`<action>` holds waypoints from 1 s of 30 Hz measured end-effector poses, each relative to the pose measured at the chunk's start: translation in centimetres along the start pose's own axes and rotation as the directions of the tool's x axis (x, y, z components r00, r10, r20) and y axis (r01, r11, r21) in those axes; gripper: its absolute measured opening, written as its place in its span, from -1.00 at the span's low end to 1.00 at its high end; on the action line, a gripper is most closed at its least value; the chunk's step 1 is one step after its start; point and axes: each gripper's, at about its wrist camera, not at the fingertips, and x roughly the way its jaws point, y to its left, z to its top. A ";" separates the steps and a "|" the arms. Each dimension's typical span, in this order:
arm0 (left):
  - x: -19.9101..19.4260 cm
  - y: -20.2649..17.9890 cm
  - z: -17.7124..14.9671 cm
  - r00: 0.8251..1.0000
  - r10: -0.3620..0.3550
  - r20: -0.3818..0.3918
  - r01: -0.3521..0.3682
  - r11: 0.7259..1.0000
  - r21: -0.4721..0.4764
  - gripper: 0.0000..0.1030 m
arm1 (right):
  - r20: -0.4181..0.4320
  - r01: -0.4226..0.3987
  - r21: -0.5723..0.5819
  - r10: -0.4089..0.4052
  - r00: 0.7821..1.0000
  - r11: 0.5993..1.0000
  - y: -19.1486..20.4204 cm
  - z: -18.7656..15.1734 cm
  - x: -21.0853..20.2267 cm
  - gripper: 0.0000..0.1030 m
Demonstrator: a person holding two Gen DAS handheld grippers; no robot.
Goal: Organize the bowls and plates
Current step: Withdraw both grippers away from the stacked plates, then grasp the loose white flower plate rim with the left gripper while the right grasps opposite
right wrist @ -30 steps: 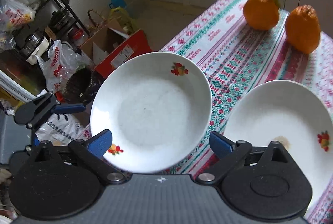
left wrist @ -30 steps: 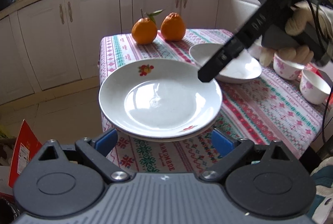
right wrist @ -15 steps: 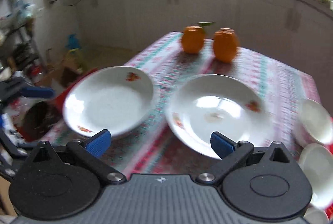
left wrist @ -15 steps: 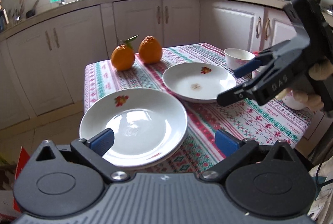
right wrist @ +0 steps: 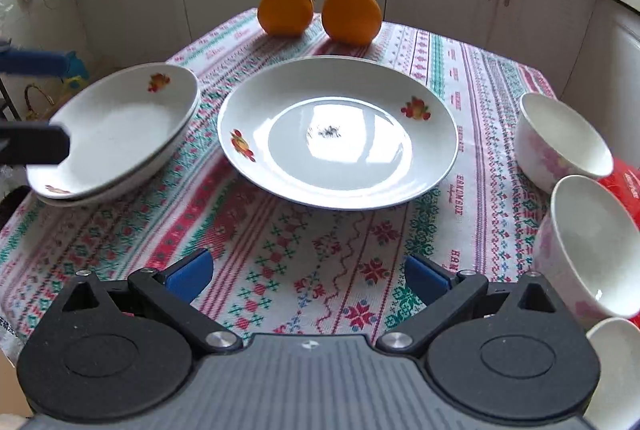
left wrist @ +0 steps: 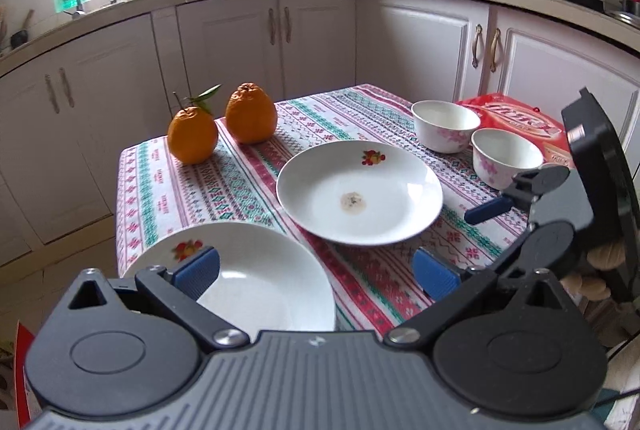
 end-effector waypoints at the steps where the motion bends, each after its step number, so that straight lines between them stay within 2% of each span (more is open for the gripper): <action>1: 0.5 0.1 0.3 1.000 -0.003 -0.009 0.003 1.000 0.001 0.99 | -0.009 -0.004 0.003 0.004 1.000 1.000 -0.1 -0.1 0.3 1.00; 3: 1.7 0.4 1.0 0.999 -0.025 -0.021 0.026 1.000 0.008 0.99 | -0.026 -0.016 0.008 0.016 1.000 1.000 -0.3 0.1 1.1 1.00; 6: 3.5 0.6 2.2 0.998 -0.033 -0.048 0.034 0.999 0.030 0.99 | -0.015 0.012 -0.022 -0.013 1.000 1.000 0.0 0.0 1.4 1.00; 9: 5.2 0.8 3.5 0.998 -0.043 -0.055 0.046 0.998 0.052 0.99 | -0.004 0.029 0.008 -0.029 1.000 1.000 -0.5 0.4 1.8 1.00; 14: 8.2 0.8 5.7 0.992 -0.092 -0.084 0.100 0.991 0.093 0.99 | 0.020 0.016 -0.007 -0.016 1.000 1.000 -0.9 0.2 1.9 1.00; 19: 11.5 0.8 7.4 0.989 -0.085 -0.118 0.102 0.985 0.140 0.99 | 0.043 0.010 -0.016 -0.010 0.999 1.000 -1.3 0.1 1.9 1.00; 30: 17.4 1.7 9.7 0.965 -0.131 -0.229 0.167 0.975 0.147 0.98 | 0.062 0.015 -0.009 -0.014 0.998 1.000 -1.9 0.6 2.7 1.00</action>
